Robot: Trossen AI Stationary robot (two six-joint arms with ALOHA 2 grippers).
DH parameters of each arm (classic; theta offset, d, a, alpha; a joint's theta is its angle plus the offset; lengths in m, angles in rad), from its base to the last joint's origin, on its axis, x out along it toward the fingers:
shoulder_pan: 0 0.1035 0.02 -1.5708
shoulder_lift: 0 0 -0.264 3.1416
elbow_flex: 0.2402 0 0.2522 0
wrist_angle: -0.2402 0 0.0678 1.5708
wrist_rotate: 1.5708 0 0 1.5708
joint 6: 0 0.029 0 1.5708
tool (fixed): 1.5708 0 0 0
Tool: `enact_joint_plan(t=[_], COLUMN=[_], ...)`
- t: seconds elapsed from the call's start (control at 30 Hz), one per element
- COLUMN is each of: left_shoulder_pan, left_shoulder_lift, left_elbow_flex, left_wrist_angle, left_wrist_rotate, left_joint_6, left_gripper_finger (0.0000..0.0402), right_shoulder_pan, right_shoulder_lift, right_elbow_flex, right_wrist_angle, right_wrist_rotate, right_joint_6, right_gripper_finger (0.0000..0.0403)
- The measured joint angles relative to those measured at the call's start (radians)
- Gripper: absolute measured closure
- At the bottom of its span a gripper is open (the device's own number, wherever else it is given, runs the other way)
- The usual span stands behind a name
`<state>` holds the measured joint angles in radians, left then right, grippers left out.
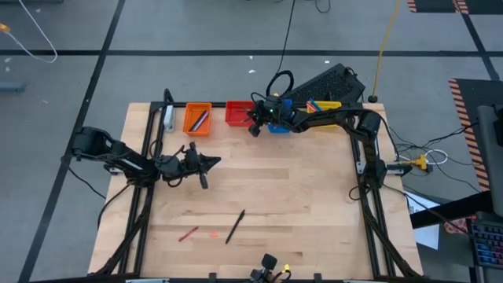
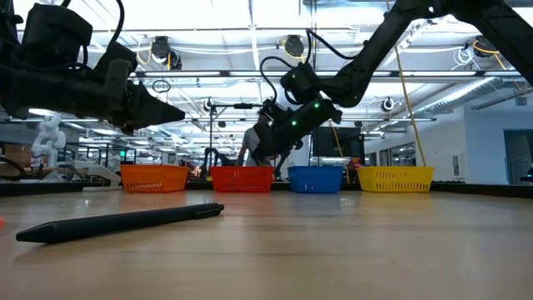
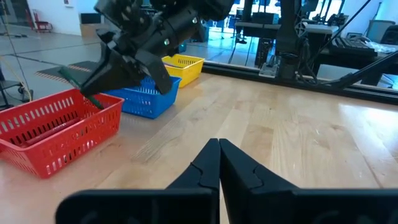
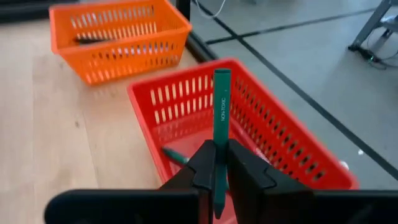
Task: Sort crayons/erasers/pens/pencils in bins
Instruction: Put the green crayon into the red basket, then put the orange pencil eraser into the blue basket
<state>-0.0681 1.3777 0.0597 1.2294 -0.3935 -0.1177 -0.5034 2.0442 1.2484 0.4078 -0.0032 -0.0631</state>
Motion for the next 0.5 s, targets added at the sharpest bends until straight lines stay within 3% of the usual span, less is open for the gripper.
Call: enact_joint_plan(t=[0.17, 0.5], left_shoulder_pan=[0.0, 0.0], left_shoulder_lift=[0.0, 0.0], left_elbow_flex=[0.0, 0.0], left_wrist_angle=[0.0, -0.007], left_wrist_rotate=[0.0, 0.001], left_joint_6=[0.0, 0.0], left_gripper_finger=[0.0394, 0.0394], right_shoulder_pan=[-0.002, -0.02], right_shoulder_lift=[-0.003, -0.007], right_elbow_flex=[0.002, 0.002], right_wrist_angle=[0.005, -0.011], right_wrist_rotate=[0.0, 0.001], right_joint_6=[0.0, 0.024], right_gripper_finger=[0.0374, 0.0301])
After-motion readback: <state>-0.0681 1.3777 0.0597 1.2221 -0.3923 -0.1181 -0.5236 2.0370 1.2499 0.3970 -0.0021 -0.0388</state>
